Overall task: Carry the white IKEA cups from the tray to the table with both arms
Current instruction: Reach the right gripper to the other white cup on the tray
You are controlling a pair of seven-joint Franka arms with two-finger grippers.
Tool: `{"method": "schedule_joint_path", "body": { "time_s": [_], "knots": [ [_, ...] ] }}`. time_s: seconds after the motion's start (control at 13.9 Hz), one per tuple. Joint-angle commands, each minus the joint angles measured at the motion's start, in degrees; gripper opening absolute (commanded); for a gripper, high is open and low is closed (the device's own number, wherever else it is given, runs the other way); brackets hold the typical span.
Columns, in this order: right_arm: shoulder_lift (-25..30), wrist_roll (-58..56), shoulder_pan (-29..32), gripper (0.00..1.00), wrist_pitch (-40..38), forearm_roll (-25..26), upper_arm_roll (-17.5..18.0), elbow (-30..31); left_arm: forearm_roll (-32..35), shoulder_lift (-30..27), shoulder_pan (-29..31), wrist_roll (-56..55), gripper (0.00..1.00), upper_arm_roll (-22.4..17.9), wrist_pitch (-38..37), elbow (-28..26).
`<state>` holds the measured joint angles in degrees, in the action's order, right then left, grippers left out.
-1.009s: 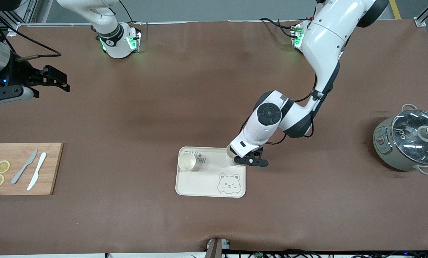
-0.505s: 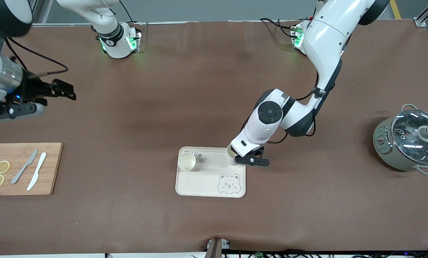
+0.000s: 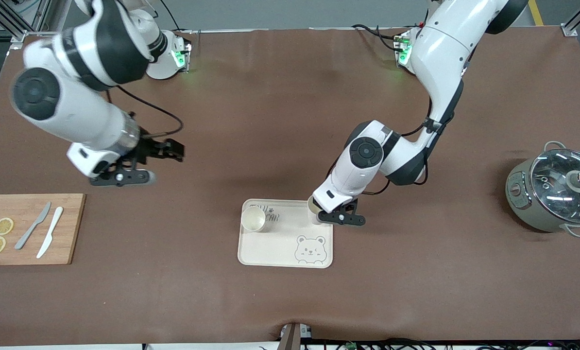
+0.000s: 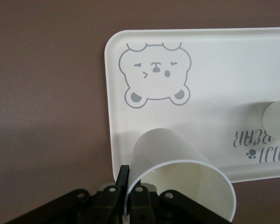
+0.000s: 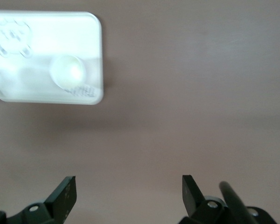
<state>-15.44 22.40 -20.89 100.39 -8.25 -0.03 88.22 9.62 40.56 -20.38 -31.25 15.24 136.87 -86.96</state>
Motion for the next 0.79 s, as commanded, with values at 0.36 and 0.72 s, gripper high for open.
{"method": "schedule_joint_path", "body": {
  "time_s": [0.36, 0.72],
  "knots": [
    [-14.00, 17.06, -6.45, 1.00, 17.20, -0.36, -0.67, -1.38, 1.28, -1.71, 0.17, -1.27, 0.00, -0.12, -2.22, -0.32],
    [-14.00, 17.06, -5.13, 1.00, 16.76, -0.36, -1.20, -1.21, 1.63, -5.58, 4.81, -0.56, 0.00, -0.30, -7.83, -0.58]
  ]
}}
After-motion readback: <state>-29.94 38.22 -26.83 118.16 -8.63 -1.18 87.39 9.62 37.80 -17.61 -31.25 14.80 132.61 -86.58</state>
